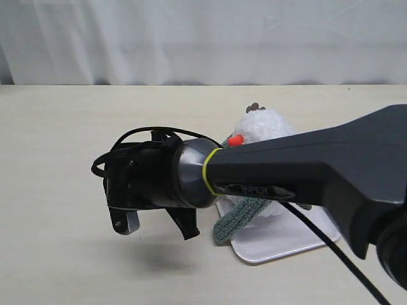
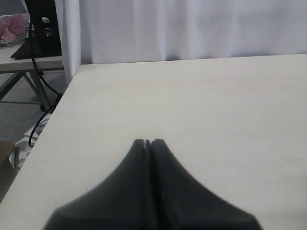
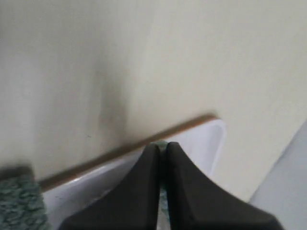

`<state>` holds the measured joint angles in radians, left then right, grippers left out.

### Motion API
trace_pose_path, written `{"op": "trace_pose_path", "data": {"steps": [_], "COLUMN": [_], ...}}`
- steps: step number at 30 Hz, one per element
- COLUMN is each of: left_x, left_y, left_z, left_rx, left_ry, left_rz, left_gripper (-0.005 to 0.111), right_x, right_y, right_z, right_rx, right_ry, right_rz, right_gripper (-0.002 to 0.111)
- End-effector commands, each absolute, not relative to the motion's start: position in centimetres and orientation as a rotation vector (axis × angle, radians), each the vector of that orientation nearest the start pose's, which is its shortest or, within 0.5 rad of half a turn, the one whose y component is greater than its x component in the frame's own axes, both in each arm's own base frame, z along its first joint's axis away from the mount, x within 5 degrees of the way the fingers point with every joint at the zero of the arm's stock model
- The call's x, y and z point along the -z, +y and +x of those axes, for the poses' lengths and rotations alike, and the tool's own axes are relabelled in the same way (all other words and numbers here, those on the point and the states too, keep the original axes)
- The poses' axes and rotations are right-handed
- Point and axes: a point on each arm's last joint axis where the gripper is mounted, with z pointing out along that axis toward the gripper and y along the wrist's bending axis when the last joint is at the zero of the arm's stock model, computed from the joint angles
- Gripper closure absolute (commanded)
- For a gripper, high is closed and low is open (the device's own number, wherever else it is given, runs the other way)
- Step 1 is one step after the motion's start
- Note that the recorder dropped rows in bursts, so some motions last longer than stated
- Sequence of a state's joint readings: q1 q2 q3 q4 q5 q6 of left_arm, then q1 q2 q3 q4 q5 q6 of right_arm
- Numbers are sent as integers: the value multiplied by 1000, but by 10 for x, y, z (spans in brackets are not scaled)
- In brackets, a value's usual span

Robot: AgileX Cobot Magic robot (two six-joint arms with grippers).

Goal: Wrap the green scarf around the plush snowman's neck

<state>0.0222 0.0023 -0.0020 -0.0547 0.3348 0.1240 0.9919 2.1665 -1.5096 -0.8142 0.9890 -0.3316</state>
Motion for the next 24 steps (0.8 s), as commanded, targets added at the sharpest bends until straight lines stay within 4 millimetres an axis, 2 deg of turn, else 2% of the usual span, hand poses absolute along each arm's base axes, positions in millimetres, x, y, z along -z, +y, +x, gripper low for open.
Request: {"op": "trace_pose_path", "data": {"steps": [1,9,16,19,24], "left_x": [-184,-184,-184,-184,-184], "left_y": [0,0,0,0,0], "left_z": [54,54,54,54,54], "left_rx": [-52,-52,-52,-52,-52], "left_ry": [1806,1806,1806,1806,1806], "left_rz": [58,58,58,58,58], "left_gripper": [107,107,107,107,107], "right_x": [-149,-147,-151,-160,-193], "right_y": [331,329,327,325,322], "right_z": [269,269,268,267,262], "right_rx": [740,715,719,716,619], "right_ry": [1799,1815,1953,2006,2058], "right_rz": [-2209,-2226,-2094,-2019,-1887], "right_gripper": [104,104,104,104,103]}}
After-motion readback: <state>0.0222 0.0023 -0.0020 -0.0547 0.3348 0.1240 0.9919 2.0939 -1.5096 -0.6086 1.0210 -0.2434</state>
